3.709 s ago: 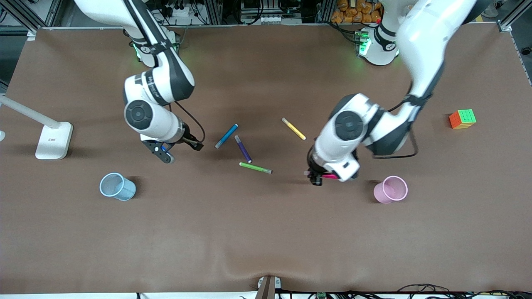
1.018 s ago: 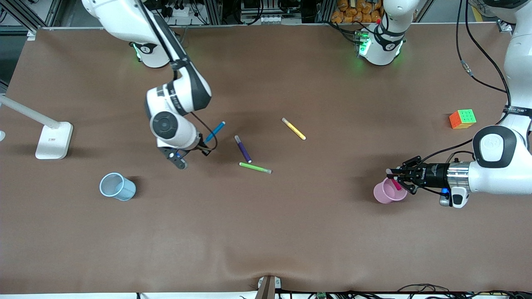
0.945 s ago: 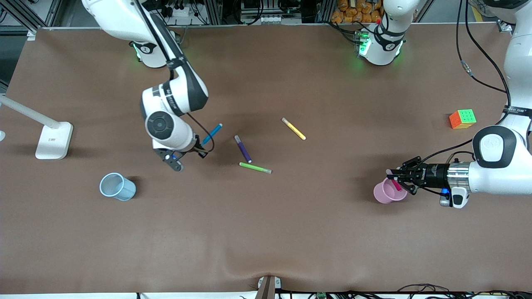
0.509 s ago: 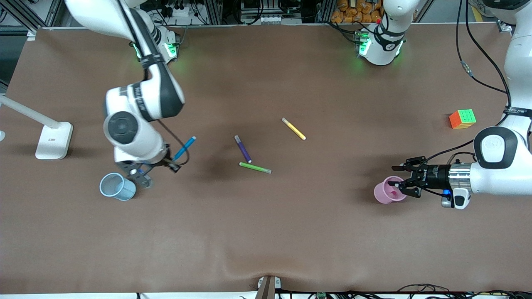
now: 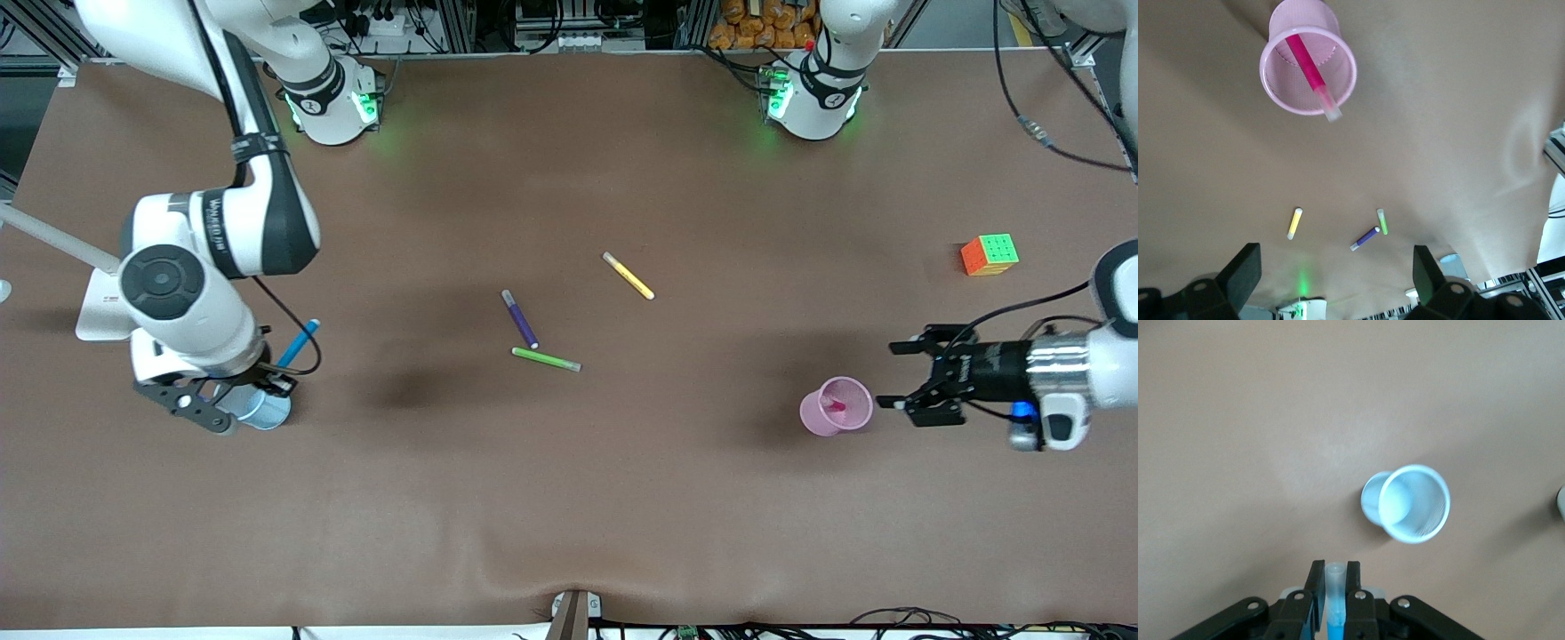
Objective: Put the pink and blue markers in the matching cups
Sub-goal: 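Raise the left gripper while the right gripper carries the blue marker to the cup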
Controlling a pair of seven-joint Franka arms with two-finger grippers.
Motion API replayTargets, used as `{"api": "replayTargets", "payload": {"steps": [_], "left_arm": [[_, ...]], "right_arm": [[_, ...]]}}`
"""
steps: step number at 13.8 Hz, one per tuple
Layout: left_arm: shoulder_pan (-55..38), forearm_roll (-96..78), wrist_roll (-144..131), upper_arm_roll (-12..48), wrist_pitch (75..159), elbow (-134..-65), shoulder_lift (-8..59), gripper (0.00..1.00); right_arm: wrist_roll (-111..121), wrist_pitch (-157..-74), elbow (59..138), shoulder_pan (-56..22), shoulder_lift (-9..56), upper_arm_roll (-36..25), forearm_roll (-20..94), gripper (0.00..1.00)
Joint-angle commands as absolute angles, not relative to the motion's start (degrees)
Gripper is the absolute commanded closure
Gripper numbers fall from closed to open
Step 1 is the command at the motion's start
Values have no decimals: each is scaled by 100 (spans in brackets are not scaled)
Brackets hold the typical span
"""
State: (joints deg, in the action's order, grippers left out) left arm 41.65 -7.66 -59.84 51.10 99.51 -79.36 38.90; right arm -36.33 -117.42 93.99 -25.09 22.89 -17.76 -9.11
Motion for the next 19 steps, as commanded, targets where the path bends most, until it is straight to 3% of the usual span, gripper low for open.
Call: {"api": "replayTargets", "payload": {"steps": [1, 6, 11, 13, 15, 19], "left_arm": [[4192, -589, -5679, 5098, 9564, -8051, 2982, 0], [4210, 243, -4011, 5124, 8852, -8059, 1681, 0], [4184, 352, -2954, 4967, 8666, -8033, 1082, 0], [3556, 360, -2578, 4232, 8666, -8059, 590, 0], [2571, 334, -1771, 2977, 8622, -8086, 318, 0], [1260, 316, -1371, 1454, 8411, -8104, 150, 0]], "right_arm": [[-3201, -12013, 9299, -2277, 2347, -1705, -1413, 100], [-3173, -13233, 9667, -2040, 2373, -1705, -2407, 100], [-3182, -14369, 10195, -1811, 2399, -1714, -2522, 100], [-3190, -14563, 10230, -1644, 2469, -1714, -2889, 100], [-3243, -14878, 10344, -1521, 2522, -1705, -3067, 100], [-3261, -15160, 10503, -1477, 2584, -1705, -3067, 100]]}}
